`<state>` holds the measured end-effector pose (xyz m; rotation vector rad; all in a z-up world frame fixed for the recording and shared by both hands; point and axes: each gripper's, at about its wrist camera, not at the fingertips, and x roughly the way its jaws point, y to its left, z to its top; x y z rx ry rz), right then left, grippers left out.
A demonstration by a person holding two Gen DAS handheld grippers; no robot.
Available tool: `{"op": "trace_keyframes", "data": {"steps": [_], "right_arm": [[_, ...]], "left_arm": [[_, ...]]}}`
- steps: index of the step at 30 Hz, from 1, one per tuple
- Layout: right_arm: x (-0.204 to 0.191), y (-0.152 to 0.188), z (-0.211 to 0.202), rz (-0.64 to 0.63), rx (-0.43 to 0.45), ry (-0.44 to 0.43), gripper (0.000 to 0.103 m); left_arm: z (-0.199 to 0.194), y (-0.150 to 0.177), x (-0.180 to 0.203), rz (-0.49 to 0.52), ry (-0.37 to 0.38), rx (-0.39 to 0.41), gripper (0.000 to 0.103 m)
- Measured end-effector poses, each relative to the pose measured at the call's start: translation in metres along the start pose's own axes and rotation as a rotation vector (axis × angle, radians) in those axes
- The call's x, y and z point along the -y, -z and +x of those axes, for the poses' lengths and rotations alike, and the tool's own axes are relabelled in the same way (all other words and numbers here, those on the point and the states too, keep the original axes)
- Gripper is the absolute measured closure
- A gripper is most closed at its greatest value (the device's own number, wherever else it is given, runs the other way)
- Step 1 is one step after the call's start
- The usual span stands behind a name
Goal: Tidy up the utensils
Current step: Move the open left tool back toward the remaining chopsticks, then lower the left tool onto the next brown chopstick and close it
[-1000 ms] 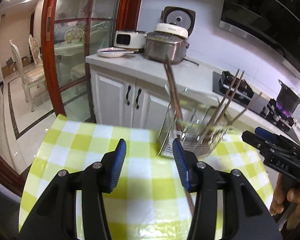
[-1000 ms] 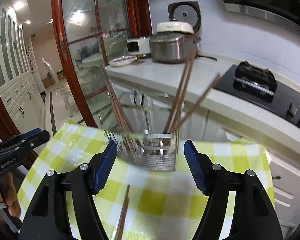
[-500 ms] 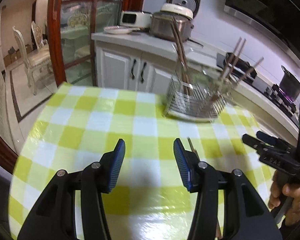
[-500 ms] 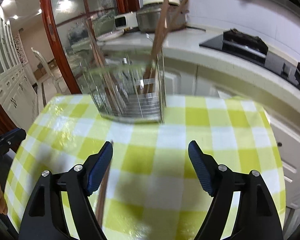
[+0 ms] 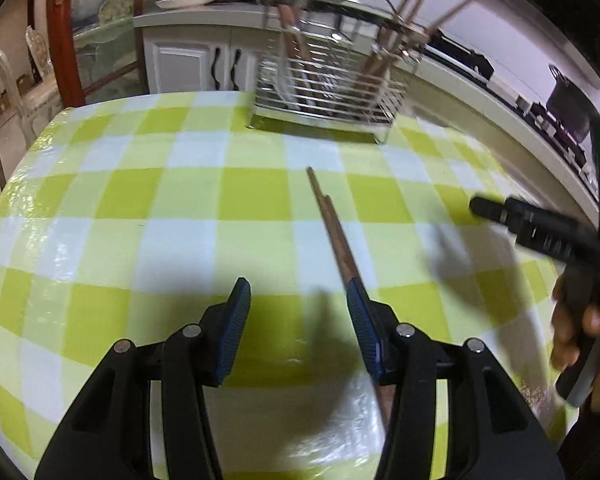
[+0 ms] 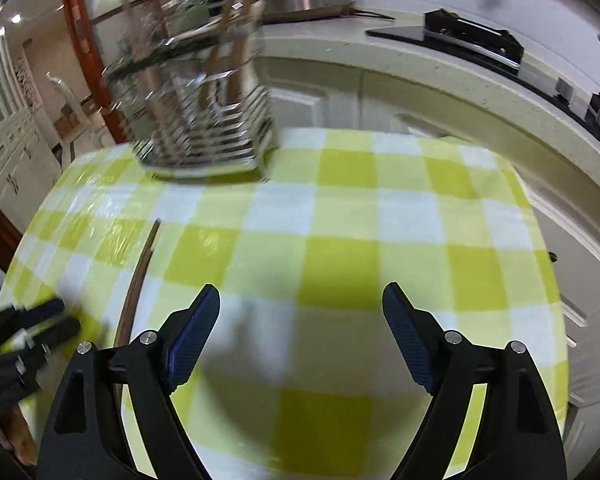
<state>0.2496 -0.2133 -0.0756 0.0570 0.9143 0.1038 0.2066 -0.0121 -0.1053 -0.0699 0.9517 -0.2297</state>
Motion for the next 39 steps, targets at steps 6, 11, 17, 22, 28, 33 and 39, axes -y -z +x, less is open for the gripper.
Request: {"op": "trace_keyframes", "data": {"steps": [6, 11, 17, 22, 28, 33, 39], "right_arm": [[-0.001, -0.004, 0.001, -0.015, 0.001, -0.01, 0.023], [-0.001, -0.002, 0.005, -0.017, -0.007, -0.027, 0.023], [-0.004, 0.0, 0.005, -0.013, -0.01, -0.036, 0.023], [-0.019, 0.004, -0.001, -0.042, -0.011, -0.058, 0.023], [-0.045, 0.012, -0.003, -0.087, -0.026, -0.088, 0.023], [-0.063, 0.019, -0.001, -0.118, -0.043, -0.101, 0.023], [-0.083, 0.029, -0.002, -0.139, -0.067, -0.117, 0.023]], "left_arm": [[0.019, 0.001, 0.021, 0.047, -0.02, -0.028, 0.054], [0.026, 0.004, 0.019, 0.064, -0.07, -0.03, 0.052], [0.025, 0.002, 0.007, 0.067, -0.116, -0.024, 0.046], [0.023, -0.004, -0.022, 0.032, -0.178, -0.047, 0.046], [0.018, -0.006, -0.046, 0.026, -0.202, -0.057, 0.065], [0.015, -0.006, -0.053, 0.04, -0.196, -0.061, 0.085], [0.009, -0.008, -0.084, 0.03, -0.238, -0.07, 0.089]]}}
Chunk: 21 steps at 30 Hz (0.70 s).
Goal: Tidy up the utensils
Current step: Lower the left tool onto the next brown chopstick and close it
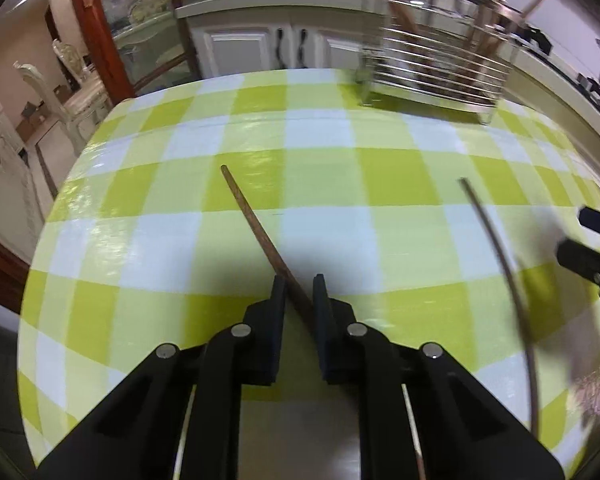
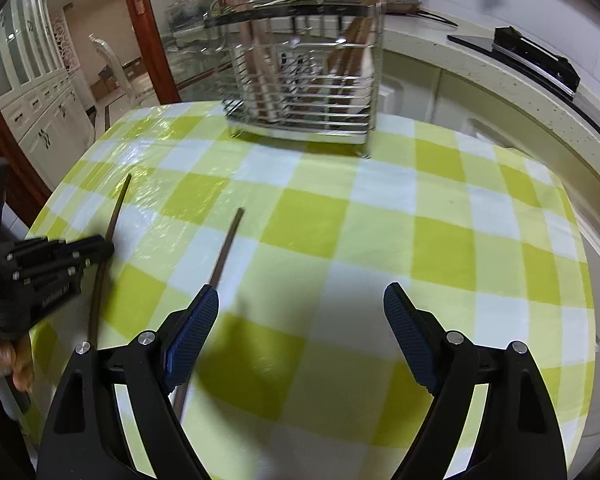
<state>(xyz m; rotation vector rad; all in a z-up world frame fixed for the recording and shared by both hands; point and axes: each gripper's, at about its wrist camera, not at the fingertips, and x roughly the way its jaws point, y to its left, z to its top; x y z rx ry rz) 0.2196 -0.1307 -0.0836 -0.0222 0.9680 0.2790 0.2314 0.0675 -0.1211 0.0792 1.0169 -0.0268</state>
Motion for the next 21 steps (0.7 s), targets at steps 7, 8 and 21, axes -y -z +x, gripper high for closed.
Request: {"op": "trace_keyframes", "data": {"steps": [7, 8, 21], "right_arm": [[-0.029, 0.008, 0.01, -0.003, -0.043, -0.009, 0.025], [-0.033, 0.008, 0.012, -0.003, -0.046, 0.001, 0.028], [-0.055, 0.012, 0.024, -0.057, -0.072, 0.05, 0.073]], "left_arm": [[0.001, 0.001, -0.032, -0.029, -0.021, -0.009, 0.09], [0.0, 0.001, -0.032, -0.026, -0.019, -0.01, 0.09], [0.001, -0.001, -0.028, -0.014, 0.002, -0.016, 0.092]]}}
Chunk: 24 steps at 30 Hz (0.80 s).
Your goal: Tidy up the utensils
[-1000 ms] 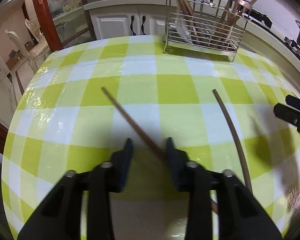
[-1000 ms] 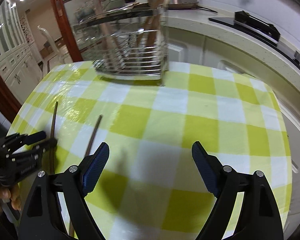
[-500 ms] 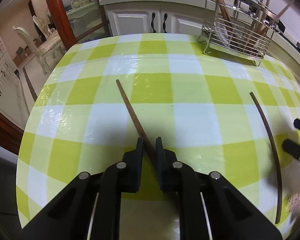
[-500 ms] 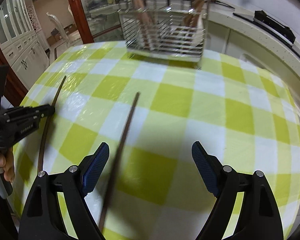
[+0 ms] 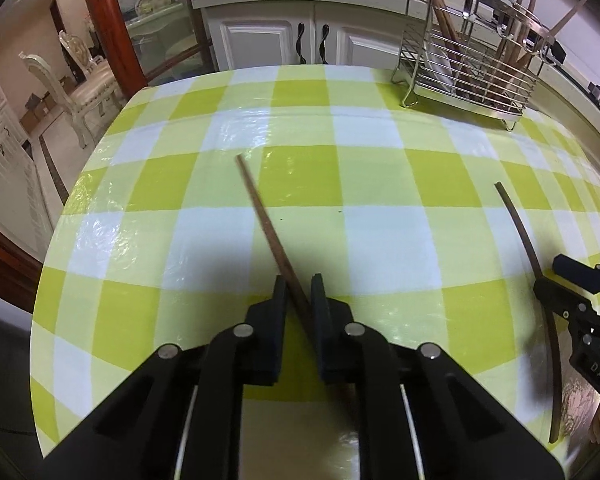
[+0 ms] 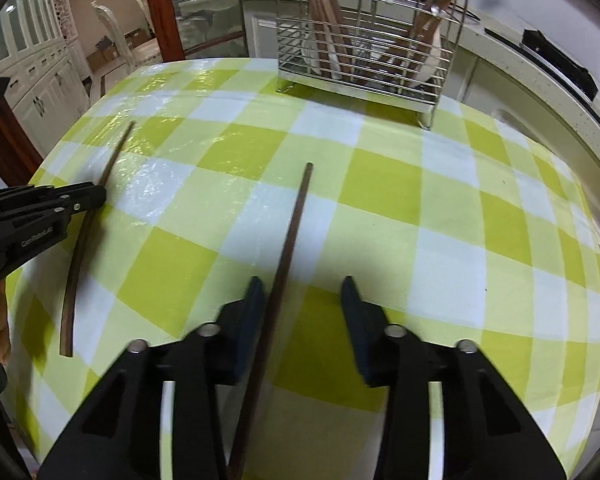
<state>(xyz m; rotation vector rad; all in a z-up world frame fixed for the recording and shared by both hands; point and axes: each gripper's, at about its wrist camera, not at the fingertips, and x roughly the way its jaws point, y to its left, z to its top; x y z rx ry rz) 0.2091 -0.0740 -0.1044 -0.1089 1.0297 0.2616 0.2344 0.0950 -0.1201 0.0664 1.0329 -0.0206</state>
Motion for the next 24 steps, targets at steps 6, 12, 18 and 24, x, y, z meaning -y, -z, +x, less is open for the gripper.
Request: {"op": "trace_keyframes", "data": {"steps": [6, 12, 18, 24], "right_arm": [[0.01, 0.0, -0.001, 0.031, 0.006, -0.048, 0.093], [0.023, -0.001, -0.015, 0.057, 0.052, -0.056, 0.094], [0.035, -0.007, -0.039, 0.082, 0.107, -0.059, 0.094], [0.042, -0.013, -0.065, 0.091, 0.162, -0.055, 0.096]], "left_arm": [[-0.005, -0.002, 0.003, -0.012, 0.042, 0.007, 0.096], [-0.026, -0.006, 0.011, -0.015, 0.077, 0.066, 0.096], [-0.056, -0.012, 0.018, -0.017, 0.115, 0.139, 0.096], [-0.082, -0.016, 0.022, -0.018, 0.125, 0.198, 0.096]]}}
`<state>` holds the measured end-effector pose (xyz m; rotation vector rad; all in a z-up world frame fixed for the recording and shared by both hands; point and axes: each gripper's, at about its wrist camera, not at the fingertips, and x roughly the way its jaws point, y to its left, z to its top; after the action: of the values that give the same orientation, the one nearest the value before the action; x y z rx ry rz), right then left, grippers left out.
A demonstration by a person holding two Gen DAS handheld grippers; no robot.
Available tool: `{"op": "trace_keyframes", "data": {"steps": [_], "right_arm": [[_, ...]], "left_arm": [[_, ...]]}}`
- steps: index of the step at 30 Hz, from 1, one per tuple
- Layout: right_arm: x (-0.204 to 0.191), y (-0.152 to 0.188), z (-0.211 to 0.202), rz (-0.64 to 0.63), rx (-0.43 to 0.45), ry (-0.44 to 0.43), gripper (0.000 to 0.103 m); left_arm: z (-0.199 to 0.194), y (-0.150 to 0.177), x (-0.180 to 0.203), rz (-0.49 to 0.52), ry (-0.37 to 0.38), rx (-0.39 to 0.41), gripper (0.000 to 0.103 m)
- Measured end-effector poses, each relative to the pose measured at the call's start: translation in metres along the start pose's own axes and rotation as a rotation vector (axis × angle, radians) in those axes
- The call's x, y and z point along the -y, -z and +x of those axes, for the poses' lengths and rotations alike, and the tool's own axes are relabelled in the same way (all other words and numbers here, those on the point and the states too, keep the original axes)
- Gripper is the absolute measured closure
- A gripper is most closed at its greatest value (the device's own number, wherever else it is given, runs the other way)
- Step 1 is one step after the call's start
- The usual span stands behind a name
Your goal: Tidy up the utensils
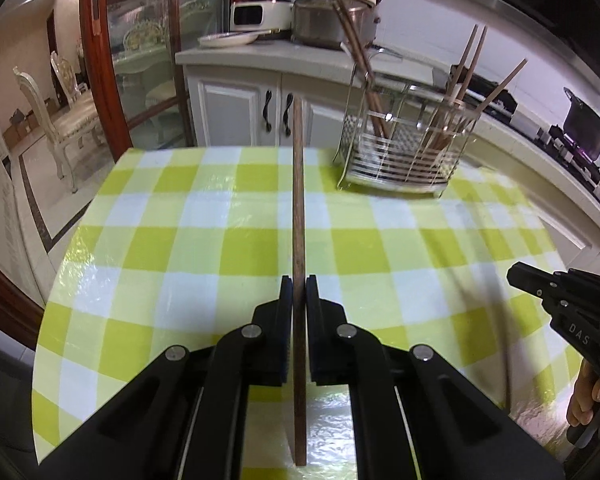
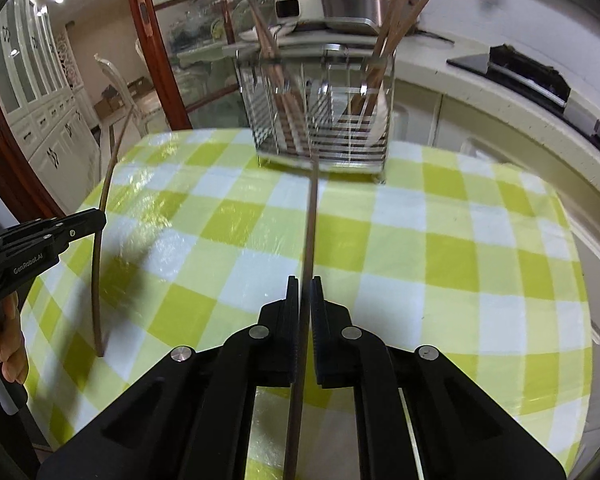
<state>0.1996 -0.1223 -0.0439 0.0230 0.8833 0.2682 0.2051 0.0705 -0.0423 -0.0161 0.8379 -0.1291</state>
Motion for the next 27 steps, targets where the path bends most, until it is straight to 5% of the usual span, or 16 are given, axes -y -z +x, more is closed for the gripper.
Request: {"op": "trace_keyframes", "data": {"steps": [5, 9, 12, 14, 15, 18, 27], "right_arm": [[0.002, -0.008, -0.02, -0.002, 0.045, 0.004, 0.096], [0.006, -0.004, -0.011, 0.009, -0.022, 0.025, 0.095], [0.013, 0.006, 0.003, 0.045, -0.071, 0.042, 0.08], [0.014, 0.011, 0.012, 0.054, -0.09, 0.031, 0.056], [0.013, 0.013, 0.017, 0.052, -0.098, 0.037, 0.052], [0.01, 0.017, 0.029, 0.037, -0.115, 0.054, 0.052], [0.009, 0.023, 0.061, 0.006, -0.173, 0.097, 0.08]], "left_arm": [[-0.009, -0.004, 0.002, -0.002, 0.002, 0.017, 0.096], [-0.007, -0.001, 0.002, -0.002, 0.004, 0.01, 0.096], [-0.005, 0.001, 0.003, -0.001, 0.008, 0.005, 0.096], [-0.003, 0.002, 0.003, -0.001, 0.008, 0.001, 0.096], [-0.004, 0.001, 0.002, 0.0, 0.009, 0.002, 0.096], [-0.006, 0.0, 0.002, 0.0, 0.011, 0.009, 0.096], [-0.006, -0.001, 0.0, -0.001, 0.015, 0.012, 0.096]]}}
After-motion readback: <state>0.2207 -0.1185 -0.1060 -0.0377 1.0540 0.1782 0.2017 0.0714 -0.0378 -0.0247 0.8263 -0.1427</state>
